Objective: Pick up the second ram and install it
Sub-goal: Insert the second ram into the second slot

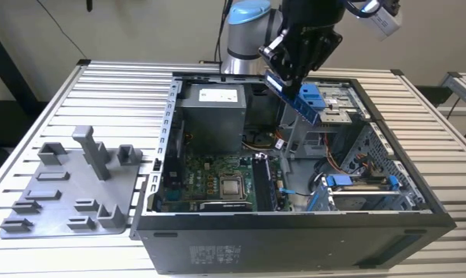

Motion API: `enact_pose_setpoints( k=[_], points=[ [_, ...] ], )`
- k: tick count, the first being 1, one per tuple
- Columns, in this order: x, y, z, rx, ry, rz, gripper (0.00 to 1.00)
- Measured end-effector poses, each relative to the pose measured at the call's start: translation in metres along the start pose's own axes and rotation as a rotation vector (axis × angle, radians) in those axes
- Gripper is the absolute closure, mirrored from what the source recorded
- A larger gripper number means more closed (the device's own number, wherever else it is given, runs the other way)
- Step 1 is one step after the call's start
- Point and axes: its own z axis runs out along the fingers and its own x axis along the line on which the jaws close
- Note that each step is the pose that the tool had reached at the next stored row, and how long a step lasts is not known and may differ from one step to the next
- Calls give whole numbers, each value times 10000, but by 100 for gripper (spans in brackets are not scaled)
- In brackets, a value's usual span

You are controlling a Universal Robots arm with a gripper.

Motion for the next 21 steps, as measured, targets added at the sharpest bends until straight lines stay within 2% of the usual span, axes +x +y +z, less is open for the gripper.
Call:
enact_pose_setpoints(
  k=[21],
  points=[
    [0, 0, 8, 89, 28, 3169, 86]
  ],
)
